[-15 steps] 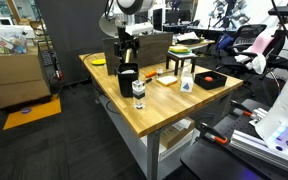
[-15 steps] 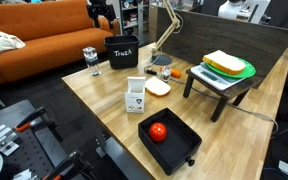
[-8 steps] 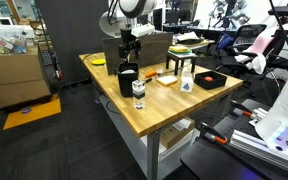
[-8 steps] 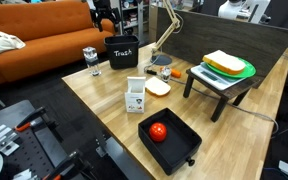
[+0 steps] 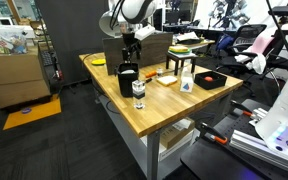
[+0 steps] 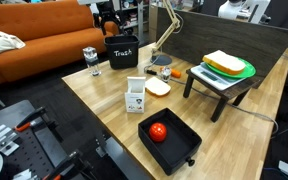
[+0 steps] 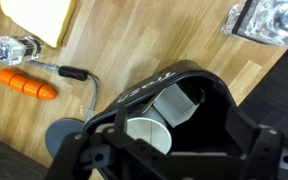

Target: Take the white cup from the black bin and put it on the table

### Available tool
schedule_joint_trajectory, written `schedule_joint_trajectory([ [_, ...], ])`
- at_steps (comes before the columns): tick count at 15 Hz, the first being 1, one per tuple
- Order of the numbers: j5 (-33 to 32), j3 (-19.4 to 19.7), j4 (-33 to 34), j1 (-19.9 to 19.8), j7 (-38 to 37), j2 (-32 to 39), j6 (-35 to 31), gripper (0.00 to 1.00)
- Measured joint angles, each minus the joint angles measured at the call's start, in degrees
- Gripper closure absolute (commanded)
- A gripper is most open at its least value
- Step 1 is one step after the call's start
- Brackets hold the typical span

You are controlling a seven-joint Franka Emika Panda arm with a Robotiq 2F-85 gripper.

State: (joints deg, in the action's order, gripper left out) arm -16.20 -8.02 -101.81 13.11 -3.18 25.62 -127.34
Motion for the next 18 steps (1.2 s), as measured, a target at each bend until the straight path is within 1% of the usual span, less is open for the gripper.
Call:
schedule_joint_trajectory([
  [6,-0.02,0.11,0.03,0.06,-0.02,0.21,0.04,0.0],
  [9,-4.19,1.1,1.35,0.74,0.12,1.81,0.24,0.0],
  [12,-10.87,3.08,5.34,2.36,0.55,5.58,1.01,0.0],
  [14,-13.64,3.78,8.77,3.42,1.6,8.3,1.64,0.0],
  [18,-14.62,3.93,15.43,5.17,4.83,13.1,2.58,0.0],
])
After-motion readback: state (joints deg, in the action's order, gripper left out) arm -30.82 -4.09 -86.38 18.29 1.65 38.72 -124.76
